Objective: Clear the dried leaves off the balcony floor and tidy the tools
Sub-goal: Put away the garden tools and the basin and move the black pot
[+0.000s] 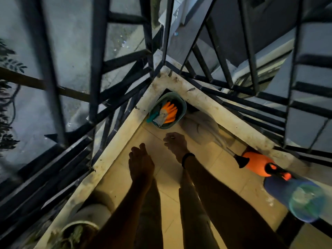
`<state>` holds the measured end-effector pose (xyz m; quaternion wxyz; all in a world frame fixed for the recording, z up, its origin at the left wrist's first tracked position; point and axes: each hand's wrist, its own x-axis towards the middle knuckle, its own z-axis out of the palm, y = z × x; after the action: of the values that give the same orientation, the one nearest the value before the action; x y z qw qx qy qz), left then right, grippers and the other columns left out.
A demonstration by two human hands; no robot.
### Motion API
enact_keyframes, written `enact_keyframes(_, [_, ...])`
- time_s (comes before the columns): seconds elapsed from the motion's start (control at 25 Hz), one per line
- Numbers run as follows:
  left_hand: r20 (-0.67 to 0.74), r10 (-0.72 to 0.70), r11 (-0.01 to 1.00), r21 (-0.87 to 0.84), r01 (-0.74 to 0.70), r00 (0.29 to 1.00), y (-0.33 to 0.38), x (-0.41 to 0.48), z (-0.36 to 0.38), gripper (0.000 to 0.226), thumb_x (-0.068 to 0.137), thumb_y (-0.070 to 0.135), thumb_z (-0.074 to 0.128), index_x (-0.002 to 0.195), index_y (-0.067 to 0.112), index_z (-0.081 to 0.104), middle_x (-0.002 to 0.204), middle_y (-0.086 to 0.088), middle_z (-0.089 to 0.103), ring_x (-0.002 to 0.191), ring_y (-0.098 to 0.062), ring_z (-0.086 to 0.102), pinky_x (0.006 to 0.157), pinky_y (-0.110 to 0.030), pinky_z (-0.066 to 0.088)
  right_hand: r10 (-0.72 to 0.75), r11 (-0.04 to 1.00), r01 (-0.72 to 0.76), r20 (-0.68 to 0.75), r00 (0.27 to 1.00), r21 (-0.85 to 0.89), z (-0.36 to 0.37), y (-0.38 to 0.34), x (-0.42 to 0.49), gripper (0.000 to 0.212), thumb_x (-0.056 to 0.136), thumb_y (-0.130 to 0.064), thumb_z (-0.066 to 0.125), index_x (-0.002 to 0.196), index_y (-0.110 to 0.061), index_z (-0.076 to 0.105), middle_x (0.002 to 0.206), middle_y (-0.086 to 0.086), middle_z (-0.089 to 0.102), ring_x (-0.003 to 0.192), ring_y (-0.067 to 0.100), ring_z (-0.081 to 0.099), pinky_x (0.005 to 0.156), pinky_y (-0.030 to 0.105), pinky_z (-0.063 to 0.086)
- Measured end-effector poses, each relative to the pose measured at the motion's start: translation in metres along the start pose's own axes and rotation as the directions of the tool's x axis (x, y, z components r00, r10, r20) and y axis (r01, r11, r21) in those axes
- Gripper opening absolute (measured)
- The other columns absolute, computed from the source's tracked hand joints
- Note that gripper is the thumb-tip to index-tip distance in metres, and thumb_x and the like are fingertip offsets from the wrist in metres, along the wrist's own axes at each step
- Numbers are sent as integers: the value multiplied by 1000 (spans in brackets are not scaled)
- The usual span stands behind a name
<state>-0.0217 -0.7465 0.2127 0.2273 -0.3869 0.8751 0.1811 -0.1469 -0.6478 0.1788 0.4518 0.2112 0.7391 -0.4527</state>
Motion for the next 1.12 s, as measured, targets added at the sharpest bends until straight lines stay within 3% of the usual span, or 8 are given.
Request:
enact_keyframes(0.16, [-38, -100, 970, -225, 89, 994, -11, -75, -84, 42, 93, 30, 64, 129, 12, 50, 116, -17, 57, 101, -32, 59, 81, -43, 55, -2, 1000, 3, 61, 998, -15, -1, -37, -109, 6, 88, -10, 67, 93, -14, 69, 97, 14, 74, 73, 20, 67, 61, 25, 50])
enact_keyframes(0.28, [-88, -189, 918, -371, 144, 978, -17, -132, -136, 42, 91, 24, 63, 128, 8, 54, 117, -21, 57, 104, -38, 57, 86, -47, 51, -35, 997, 42, 104, 994, -59, -3, -59, -183, 8, 88, -13, 68, 96, -14, 70, 94, 10, 74, 74, 20, 68, 60, 23, 50])
enact_keyframes(0.44, [-101, -433, 763, -571, 304, 896, -21, -207, -188, 47, 89, 27, 66, 132, 13, 52, 125, -16, 55, 117, -35, 54, 96, -42, 46, -102, 981, 126, 168, 981, -145, -10, -71, -269, 9, 88, -15, 68, 96, -15, 70, 90, 7, 74, 73, 18, 69, 60, 24, 51])
enact_keyframes(0.72, [-139, -785, 424, -831, 360, 604, -26, -325, -190, 33, 91, 19, 62, 121, 7, 54, 114, -22, 58, 105, -43, 58, 85, -43, 48, -146, 843, 346, 442, 885, -413, -14, -50, -335, 2, 73, -21, 73, 73, -19, 74, 89, 13, 74, 82, 27, 69, 73, 42, 57])
enact_keyframes(0.84, [-63, -882, 265, -886, 381, 467, -24, -389, -165, 35, 89, 15, 64, 121, 2, 56, 113, -23, 62, 104, -44, 61, 83, -44, 50, -115, 770, 408, 522, 845, -491, -12, -32, -375, 6, 88, -16, 65, 87, -16, 71, 90, 9, 74, 82, 26, 70, 66, 31, 54])
enact_keyframes(0.92, [-33, -921, 197, -899, 390, 389, -30, -427, -144, 33, 88, 15, 63, 117, 2, 57, 109, -24, 64, 100, -44, 62, 82, -45, 51, -91, 732, 438, 563, 821, -521, -6, -14, -400, 8, 89, -14, 64, 93, -14, 70, 90, 9, 75, 83, 26, 71, 69, 31, 56])
enact_keyframes(1.0, [22, -959, 92, -920, 382, 283, -47, -465, -122, 32, 87, 14, 62, 116, 2, 57, 102, -26, 64, 94, -46, 63, 78, -46, 53, -49, 682, 480, 620, 783, -552, 6, 12, -431, 8, 90, -9, 63, 94, -10, 70, 89, 11, 73, 79, 26, 69, 69, 32, 56])
enact_keyframes(1.12, [88, -987, -35, -935, 354, 134, -80, -518, -98, 34, 88, 15, 61, 118, 2, 54, 99, -26, 65, 95, -44, 61, 78, -45, 51, -12, 570, 562, 678, 735, -599, 31, 53, -483, 9, 88, -12, 61, 88, -12, 69, 81, 7, 71, 68, 20, 65, 54, 23, 50])
